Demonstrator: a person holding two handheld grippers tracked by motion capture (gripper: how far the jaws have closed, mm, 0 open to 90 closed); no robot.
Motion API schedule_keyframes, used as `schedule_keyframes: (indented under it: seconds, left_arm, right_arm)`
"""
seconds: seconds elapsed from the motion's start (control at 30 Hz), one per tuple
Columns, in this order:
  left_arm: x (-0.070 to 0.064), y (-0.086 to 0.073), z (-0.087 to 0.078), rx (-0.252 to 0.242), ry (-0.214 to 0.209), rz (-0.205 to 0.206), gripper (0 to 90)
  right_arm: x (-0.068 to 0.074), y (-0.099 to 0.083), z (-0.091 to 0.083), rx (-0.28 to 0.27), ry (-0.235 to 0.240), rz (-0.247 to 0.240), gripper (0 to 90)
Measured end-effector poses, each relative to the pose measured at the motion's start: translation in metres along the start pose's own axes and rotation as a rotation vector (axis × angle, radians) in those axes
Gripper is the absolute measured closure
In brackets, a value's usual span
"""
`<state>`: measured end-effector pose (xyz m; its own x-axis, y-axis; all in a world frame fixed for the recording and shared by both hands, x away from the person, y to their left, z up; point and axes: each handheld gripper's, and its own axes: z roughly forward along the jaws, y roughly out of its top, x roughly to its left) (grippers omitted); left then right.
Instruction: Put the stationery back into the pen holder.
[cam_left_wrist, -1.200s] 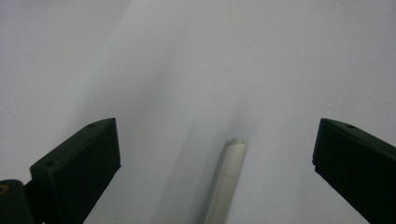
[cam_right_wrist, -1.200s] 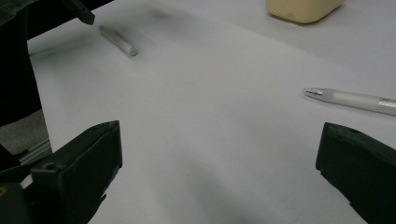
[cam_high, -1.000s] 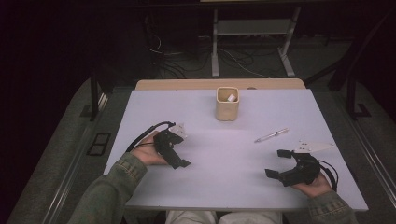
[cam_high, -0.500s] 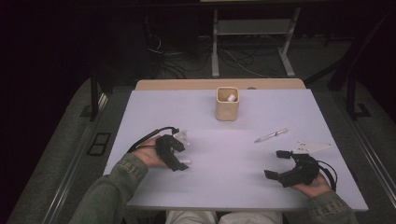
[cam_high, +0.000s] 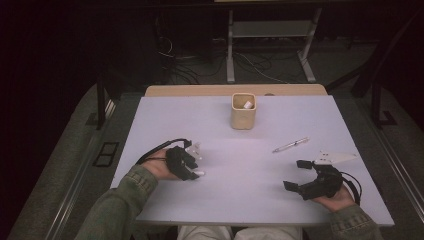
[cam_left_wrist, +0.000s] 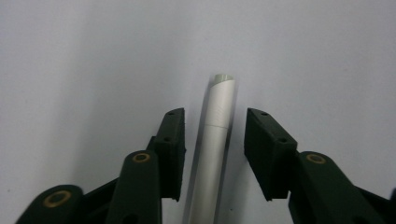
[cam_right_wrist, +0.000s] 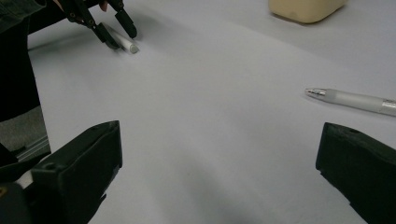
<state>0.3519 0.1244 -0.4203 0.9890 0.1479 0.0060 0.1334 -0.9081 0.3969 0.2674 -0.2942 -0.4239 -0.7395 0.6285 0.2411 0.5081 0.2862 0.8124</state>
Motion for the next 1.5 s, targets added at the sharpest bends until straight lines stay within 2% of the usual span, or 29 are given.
schedule_keyframes:
  seconds: [0.07, 0.17, 0.33, 0.63, 1.0, 1.27, 1.37, 1.5]
  left_arm:
    - [0.001, 0.0, 0.001, 0.006, 0.006, 0.027, 62.7]
    - [0.0, 0.0, 0.001, 0.009, 0.001, 0.02, 66.1]
    - [0.0, 0.0, 0.001, 0.008, -0.003, 0.038, 70.7]
    - [0.002, 0.0, 0.002, 0.012, -0.025, 0.022, 77.2]
    - [0.006, -0.001, 0.002, 0.0, -0.054, 0.005, 78.3]
    - [0.006, 0.0, 0.001, 0.009, -0.044, 0.015, 78.4]
    - [0.008, -0.003, -0.003, -0.014, -0.036, -0.004, 78.4]
    - [0.013, -0.008, -0.017, -0.069, -0.016, -0.039, 78.4]
  right_arm:
    - [0.0, 0.0, 0.0, 0.003, 0.001, -0.003, 0.1]
    - [0.0, 0.0, 0.0, 0.004, -0.001, 0.001, 0.1]
    - [0.0, 0.0, 0.0, 0.007, 0.0, -0.002, 0.1]
    - [0.0, 0.0, 0.0, 0.006, -0.001, -0.002, 0.1]
    - [0.0, 0.0, 0.001, 0.008, 0.002, -0.002, 0.1]
    - [0.0, 0.0, 0.001, 0.007, 0.002, -0.003, 0.1]
    - [0.0, 0.0, 0.001, 0.007, 0.002, -0.002, 0.1]
    - [0.0, 0.0, 0.001, 0.007, 0.001, -0.003, 0.1]
